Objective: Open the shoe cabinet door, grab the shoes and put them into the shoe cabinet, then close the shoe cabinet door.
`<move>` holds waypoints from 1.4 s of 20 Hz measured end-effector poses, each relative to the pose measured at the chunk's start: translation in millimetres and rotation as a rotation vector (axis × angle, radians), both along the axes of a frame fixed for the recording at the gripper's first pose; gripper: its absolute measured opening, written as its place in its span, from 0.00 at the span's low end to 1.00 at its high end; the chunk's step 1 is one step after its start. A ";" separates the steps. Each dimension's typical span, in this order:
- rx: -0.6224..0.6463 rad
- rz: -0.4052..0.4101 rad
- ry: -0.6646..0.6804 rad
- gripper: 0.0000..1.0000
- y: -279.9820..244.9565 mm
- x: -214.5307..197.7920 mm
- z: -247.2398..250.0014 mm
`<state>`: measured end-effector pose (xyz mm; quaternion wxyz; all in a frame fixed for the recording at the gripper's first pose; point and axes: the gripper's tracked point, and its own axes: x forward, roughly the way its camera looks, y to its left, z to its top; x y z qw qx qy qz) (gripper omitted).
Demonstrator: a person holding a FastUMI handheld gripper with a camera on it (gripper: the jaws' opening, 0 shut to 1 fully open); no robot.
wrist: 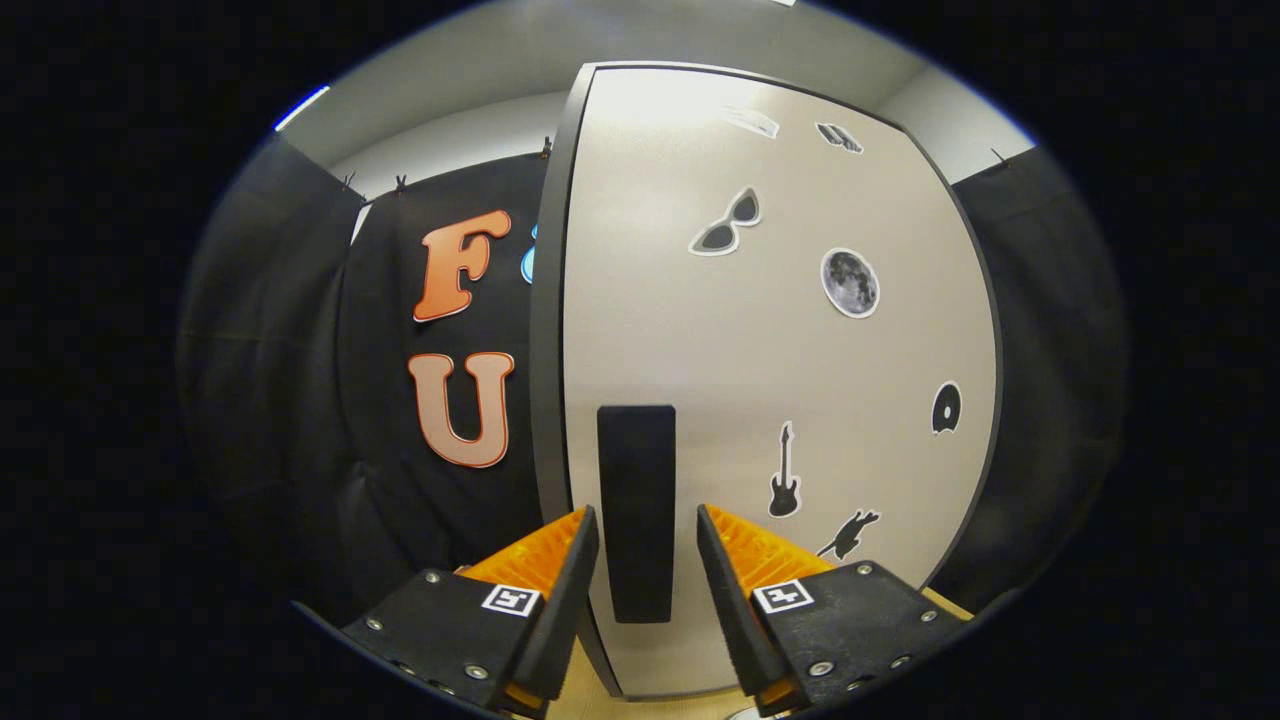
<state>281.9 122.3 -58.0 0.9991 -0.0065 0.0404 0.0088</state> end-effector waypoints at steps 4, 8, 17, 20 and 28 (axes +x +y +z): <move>0.021 0.028 0.003 0.37 3.5 -1.2 -0.3; 0.018 0.050 0.006 0.33 1.8 -10.4 1.0; 0.057 0.081 -0.080 0.32 -24.8 -71.2 10.3; 0.084 0.090 -0.070 0.31 -34.6 -87.2 11.5; 0.110 0.089 -0.068 0.31 -67.6 -122.0 17.6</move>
